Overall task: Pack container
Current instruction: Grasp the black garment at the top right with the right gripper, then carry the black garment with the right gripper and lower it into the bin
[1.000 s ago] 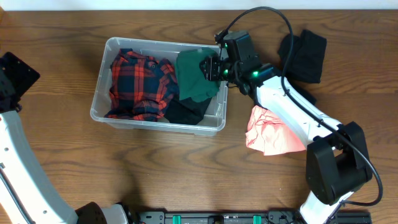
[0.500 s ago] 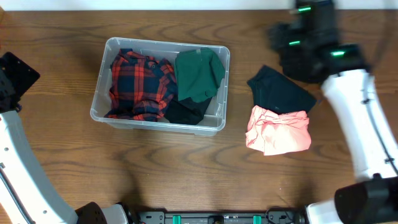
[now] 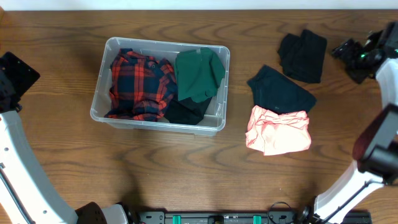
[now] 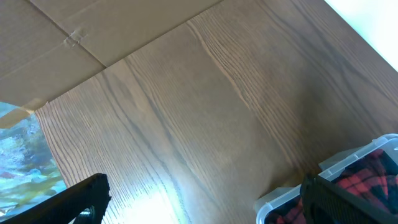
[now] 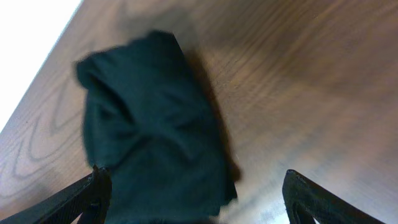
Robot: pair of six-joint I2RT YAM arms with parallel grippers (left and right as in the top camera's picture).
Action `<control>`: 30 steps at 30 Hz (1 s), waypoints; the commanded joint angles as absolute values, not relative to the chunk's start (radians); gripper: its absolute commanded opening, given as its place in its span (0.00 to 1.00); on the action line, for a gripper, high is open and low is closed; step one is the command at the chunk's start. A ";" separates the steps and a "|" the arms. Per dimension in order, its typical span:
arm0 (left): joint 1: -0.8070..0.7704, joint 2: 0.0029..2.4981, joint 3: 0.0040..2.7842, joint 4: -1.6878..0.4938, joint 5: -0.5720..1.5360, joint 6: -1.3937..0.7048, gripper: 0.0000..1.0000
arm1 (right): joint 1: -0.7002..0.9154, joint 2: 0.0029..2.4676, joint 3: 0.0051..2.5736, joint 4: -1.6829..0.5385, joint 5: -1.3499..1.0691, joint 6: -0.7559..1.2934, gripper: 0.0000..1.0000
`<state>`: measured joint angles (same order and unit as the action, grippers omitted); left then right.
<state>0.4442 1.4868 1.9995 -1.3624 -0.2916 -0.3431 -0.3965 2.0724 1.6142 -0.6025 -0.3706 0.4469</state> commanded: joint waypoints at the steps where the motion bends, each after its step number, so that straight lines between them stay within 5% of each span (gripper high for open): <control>1: 0.448 1.493 2.007 -1.365 -0.301 -0.346 0.98 | -0.395 2.159 1.612 -0.546 -0.507 0.448 0.84; 12: 0.448 1.493 2.007 -1.365 -0.301 -0.346 0.98 | -0.345 2.307 1.612 -0.439 -0.583 0.459 0.73; 20: 0.448 1.493 2.007 -1.365 -0.301 -0.346 0.98 | -0.333 2.257 1.617 -0.471 -0.596 0.448 0.02; 30: 0.448 1.493 2.007 -1.365 -0.301 -0.346 0.98 | -0.199 1.868 1.618 -0.519 -0.744 0.363 0.01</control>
